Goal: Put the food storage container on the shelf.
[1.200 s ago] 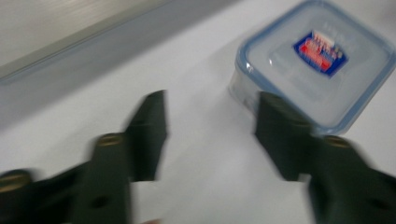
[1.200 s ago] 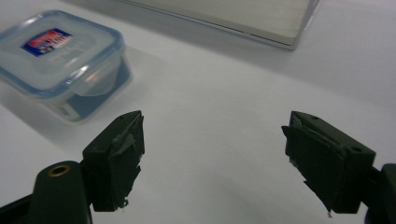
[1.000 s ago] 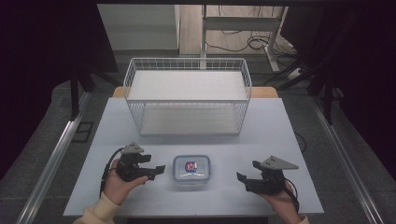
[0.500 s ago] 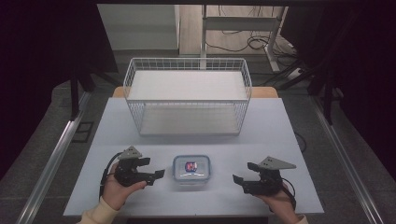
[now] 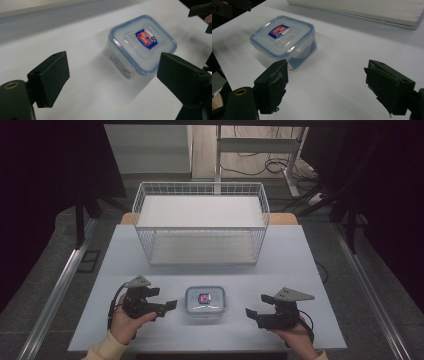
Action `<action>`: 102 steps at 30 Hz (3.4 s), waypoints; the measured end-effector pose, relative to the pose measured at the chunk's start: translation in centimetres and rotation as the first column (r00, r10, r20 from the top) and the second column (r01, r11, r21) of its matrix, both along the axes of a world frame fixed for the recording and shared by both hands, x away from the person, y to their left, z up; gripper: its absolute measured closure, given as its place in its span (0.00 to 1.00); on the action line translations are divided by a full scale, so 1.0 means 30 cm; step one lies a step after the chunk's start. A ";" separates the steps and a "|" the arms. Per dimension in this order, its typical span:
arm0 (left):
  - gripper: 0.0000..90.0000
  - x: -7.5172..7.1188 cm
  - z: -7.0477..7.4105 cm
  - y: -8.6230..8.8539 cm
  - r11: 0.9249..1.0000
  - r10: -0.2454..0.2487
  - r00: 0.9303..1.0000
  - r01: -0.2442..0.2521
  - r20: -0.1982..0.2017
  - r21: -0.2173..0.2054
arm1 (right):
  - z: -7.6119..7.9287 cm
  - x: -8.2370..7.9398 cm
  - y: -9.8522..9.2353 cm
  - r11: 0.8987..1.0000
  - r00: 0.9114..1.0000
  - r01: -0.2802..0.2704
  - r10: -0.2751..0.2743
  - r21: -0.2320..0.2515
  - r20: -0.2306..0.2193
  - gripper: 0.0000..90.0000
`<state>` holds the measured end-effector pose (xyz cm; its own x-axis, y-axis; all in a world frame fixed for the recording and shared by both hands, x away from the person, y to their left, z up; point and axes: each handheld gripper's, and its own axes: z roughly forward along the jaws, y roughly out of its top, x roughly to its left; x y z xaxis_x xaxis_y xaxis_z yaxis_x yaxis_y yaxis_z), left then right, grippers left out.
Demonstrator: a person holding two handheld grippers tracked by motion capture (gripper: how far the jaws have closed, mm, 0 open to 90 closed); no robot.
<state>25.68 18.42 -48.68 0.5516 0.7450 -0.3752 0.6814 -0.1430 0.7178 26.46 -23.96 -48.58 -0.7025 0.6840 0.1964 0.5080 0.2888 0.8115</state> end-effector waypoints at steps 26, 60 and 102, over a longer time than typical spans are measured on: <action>0.09 0.122 -0.066 -0.086 0.983 -0.060 0.962 0.011 -0.266 -0.183 | -0.006 0.078 0.136 0.997 0.977 -0.032 0.046 0.070 -0.210 0.18; 0.31 0.155 -0.195 -0.127 0.942 -0.153 0.863 -0.020 -0.481 -0.336 | -0.093 0.162 0.283 0.990 0.910 -0.009 0.065 0.137 -0.409 0.22; 0.54 0.126 -0.156 -0.104 0.945 -0.115 0.904 -0.028 -0.412 -0.325 | -0.098 0.149 0.249 0.977 0.874 0.087 0.018 0.195 -0.485 0.50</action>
<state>29.46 15.30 -53.36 0.3180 0.5267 -0.7883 0.9261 0.0056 0.3773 30.92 -16.49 -51.52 -0.4607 0.6134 0.6414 0.8568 0.1187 0.5019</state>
